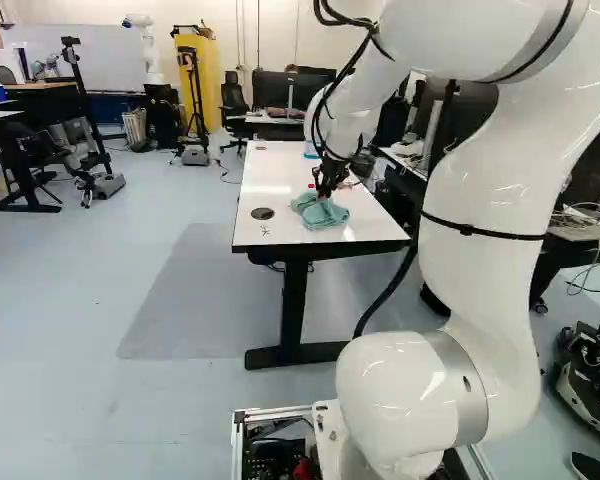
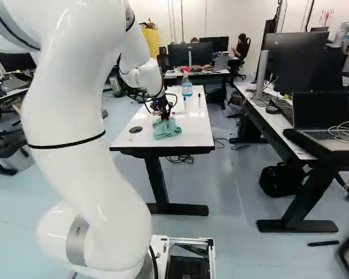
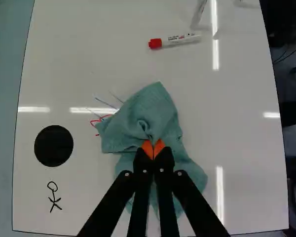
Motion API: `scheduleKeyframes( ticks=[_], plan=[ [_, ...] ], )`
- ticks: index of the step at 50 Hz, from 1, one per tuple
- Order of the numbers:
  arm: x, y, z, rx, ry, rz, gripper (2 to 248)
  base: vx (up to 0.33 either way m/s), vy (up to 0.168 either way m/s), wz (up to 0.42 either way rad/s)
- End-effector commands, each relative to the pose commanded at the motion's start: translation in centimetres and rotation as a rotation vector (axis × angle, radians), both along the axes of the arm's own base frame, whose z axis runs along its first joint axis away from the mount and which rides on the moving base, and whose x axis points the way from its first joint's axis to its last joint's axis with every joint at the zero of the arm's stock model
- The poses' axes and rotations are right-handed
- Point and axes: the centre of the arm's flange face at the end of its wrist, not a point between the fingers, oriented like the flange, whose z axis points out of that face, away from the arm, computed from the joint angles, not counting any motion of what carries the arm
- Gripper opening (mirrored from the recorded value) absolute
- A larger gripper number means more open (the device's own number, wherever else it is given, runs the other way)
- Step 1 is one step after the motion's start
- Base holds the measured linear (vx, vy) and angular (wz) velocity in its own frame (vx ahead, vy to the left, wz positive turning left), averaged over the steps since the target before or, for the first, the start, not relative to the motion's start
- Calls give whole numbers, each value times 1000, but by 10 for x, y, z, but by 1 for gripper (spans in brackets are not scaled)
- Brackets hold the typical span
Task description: Clean the table with the green towel
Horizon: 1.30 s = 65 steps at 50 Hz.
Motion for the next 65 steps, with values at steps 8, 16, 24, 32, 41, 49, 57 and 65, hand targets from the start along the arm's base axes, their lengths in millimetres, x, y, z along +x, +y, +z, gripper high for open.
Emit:
scheduleKeyframes(
  ticks=[8, 16, 24, 32, 41, 49, 57, 65],
  plan=[
    [4, 0, -11, 0, 18, 0, 21, 0, 0, 0],
    [7, 0, -22, 1, 36, 0, 21, 0, 0, 0],
    [9, 0, -26, 1, 43, 0, 21, 0, 0, 0],
    [9, 0, -26, 1, 45, 0, 21, 0, 0, 0],
    [7, 0, -26, 2, 66, 0, 21, 0, 0, 0],
    [4, 0, -27, 2, 94, 0, 21, 0, 0, 0],
    [2, 0, -28, 3, 122, 0, 21, 0, 0, 0],
    [2, 0, -28, 3, 123, 0, 21, 0, 0, 0]
  ],
)
